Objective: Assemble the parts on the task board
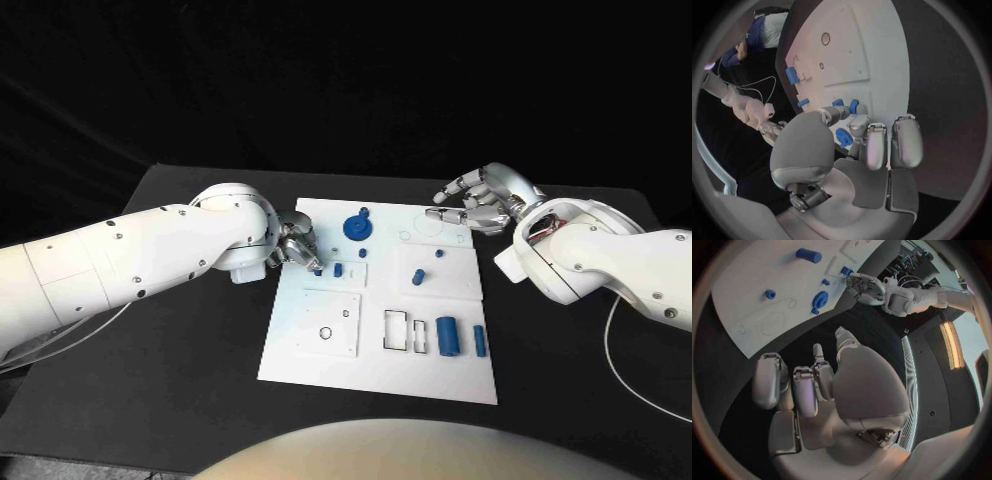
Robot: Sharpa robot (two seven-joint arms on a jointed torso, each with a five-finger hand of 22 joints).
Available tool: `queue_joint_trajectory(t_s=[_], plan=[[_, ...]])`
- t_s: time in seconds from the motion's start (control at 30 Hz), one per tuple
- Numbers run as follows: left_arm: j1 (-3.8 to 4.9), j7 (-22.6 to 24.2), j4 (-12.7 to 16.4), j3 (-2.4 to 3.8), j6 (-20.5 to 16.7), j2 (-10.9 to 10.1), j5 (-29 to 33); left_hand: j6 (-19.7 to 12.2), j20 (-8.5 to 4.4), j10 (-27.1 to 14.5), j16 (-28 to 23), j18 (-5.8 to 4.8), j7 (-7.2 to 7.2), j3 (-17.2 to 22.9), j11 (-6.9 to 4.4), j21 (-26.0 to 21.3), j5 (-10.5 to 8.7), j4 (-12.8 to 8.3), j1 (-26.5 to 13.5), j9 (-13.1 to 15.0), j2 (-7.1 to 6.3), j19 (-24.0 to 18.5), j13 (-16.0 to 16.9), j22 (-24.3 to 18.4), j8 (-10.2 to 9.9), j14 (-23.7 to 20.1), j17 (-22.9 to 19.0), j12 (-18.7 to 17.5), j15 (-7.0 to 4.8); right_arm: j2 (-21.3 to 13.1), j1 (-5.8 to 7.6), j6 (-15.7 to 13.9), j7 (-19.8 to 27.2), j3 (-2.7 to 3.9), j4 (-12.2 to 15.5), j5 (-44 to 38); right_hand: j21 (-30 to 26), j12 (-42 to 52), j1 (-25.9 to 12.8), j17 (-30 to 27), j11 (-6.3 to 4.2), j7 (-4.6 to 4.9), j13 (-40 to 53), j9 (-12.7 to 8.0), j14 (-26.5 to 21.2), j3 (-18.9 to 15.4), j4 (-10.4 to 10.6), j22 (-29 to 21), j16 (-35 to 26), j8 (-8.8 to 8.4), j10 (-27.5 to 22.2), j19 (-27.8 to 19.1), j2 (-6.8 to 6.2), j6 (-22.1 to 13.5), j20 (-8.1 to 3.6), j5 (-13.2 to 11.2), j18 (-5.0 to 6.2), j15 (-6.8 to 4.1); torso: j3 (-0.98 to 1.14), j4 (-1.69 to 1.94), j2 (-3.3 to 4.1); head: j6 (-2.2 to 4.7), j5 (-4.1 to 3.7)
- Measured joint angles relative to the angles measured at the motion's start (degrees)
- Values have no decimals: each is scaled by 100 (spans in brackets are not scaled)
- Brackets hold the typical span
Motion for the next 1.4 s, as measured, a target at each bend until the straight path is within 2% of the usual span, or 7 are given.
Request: queue_joint_trajectory(t_s=[0.03,0.2,0.23,0.4,0.67,1.13,1.4], plan=[[0,0,-6,0,4,4,0,15,0,11,0,0,-17,157,-11,0,-1,-161,-42,-1,-15,0,17,0,9,0,0,0,0,0,0,0,0,0,0,0,0,0,0,0,0,0,0,0,0,0,0,0,0,4,0,0,0,0,0,0,0,0,0,-1,0,-1,0],[2,-9,-36,0,28,14,-2,38,-21,43,0,0,-105,58,-42,0,-71,-265,-258,-23,-14,21,85,-5,-28,-1,0,35,-41,1,0,0,2,0,-1,0,0,0,0,0,0,0,0,-1,0,0,0,0,0,23,0,0,0,0,0,0,0,0,0,-4,-1,-3,1],[2,-9,-38,0,32,15,-4,51,-21,51,0,0,-119,140,-50,0,-81,-348,-263,-30,-10,21,86,-8,-28,-1,0,35,-41,1,0,-1,3,0,-1,0,0,0,0,0,0,0,0,-1,0,0,0,0,0,23,0,0,0,0,0,0,0,0,1,-5,-2,-4,2],[4,-14,-56,0,52,26,-18,85,-21,51,0,0,-152,89,-51,0,-82,-398,-369,-73,-44,21,94,-14,-81,-1,0,36,-41,-3,0,-1,5,0,1,-1,-9,0,0,0,0,0,-1,-1,0,-2,2,-1,0,23,0,0,0,0,0,0,0,0,1,-4,-2,-8,-11],[1,-17,-79,-3,74,34,-42,185,-21,51,0,0,-187,-319,-51,0,-108,-141,-494,-123,-52,21,89,-19,-138,-1,0,35,-41,-8,1,-2,5,-1,2,-1,-22,0,0,-1,0,0,-1,-2,0,-16,15,-1,0,23,0,0,0,0,0,0,0,0,-3,0,-3,-8,-18],[-5,-4,-113,-6,77,24,-85,212,-21,50,0,0,-148,-857,-51,0,-142,174,-557,-151,-109,21,32,-27,-169,-1,0,35,-41,-3,0,-1,5,0,-6,-1,-22,0,0,-1,0,0,-2,3,0,-15,15,-2,-23,23,0,0,0,0,0,0,0,0,-9,1,-4,4,-12],[-16,1,-74,12,62,-46,-89,210,-21,27,0,0,-132,-1409,-29,-29,-210,475,-601,-171,-153,21,32,-59,-227,-1,0,35,-41,0,0,0,6,0,-10,-1,-33,0,-46,-1,-21,0,-2,2,0,-35,2,-2,-23,23,-21,0,-1,0,0,0,0,0,-8,1,-4,14,-8]])
